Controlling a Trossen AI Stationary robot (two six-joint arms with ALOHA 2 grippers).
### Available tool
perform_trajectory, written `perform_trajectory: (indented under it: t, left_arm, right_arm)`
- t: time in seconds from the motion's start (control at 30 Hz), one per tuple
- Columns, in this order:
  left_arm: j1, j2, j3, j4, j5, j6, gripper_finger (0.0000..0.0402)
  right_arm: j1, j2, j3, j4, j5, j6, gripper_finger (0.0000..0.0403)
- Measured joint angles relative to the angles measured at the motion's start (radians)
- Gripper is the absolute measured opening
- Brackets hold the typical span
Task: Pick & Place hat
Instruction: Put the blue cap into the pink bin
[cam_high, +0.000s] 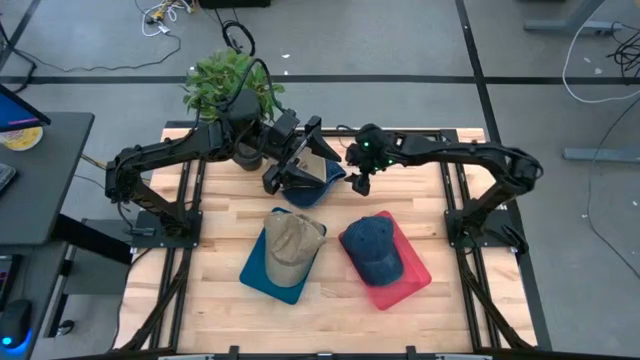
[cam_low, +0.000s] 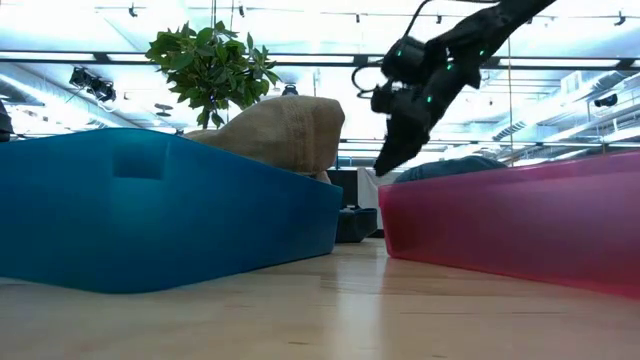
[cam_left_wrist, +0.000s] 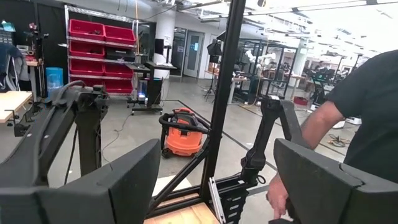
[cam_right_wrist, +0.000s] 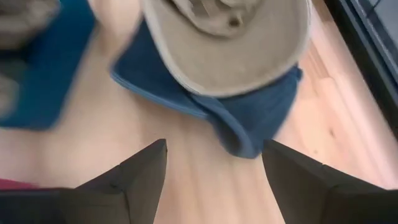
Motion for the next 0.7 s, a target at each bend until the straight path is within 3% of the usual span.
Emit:
perform_trajectory:
  t: [0.43, 0.7]
  left_arm:
    - [0.0, 0.0, 0.0, -0.01, 0.0, 0.0, 0.0319]
    - [0.0, 0.0, 0.0, -0.029, 0.0, 0.015, 0.0319]
  right_arm:
    - [-0.003, 0.041, 0.0, 0.129, 0.139, -0.226, 0.0265]
    - [-0.004, 0.067, 0.0, 0.143, 0.089, -0.283, 0.0265]
